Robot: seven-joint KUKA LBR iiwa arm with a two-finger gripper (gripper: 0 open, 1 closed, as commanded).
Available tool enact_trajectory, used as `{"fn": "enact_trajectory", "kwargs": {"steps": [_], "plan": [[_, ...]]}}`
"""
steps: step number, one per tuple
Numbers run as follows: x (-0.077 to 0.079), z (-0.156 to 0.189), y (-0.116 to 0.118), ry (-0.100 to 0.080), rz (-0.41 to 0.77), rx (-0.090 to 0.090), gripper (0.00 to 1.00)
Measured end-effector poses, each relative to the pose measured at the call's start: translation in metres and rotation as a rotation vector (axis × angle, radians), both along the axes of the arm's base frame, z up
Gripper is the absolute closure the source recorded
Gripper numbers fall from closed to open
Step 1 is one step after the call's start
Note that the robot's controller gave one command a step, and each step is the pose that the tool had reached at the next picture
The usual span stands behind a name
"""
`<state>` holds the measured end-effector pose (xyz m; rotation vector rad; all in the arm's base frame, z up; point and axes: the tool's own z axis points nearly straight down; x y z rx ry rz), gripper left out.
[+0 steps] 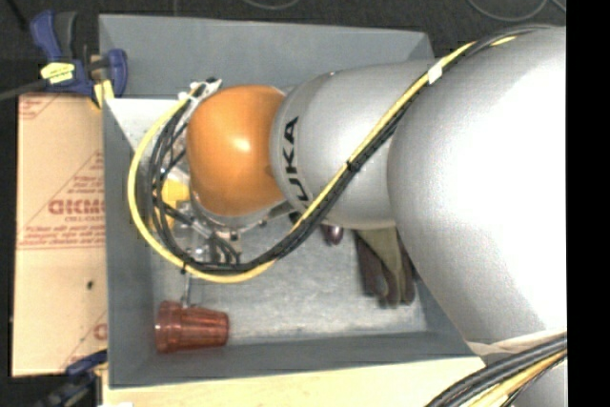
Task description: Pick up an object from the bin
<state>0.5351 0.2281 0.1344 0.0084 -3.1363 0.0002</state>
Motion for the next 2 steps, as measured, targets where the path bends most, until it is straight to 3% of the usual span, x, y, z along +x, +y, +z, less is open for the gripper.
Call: {"fn": "enact_trajectory", "kwargs": {"steps": [1, 2], "plan": [[0.002, 0.005, -0.001, -0.007, -0.005, 0.002, 0.00], [-0.007, -0.009, 0.004, -0.004, -0.009, 0.001, 0.00]]}}
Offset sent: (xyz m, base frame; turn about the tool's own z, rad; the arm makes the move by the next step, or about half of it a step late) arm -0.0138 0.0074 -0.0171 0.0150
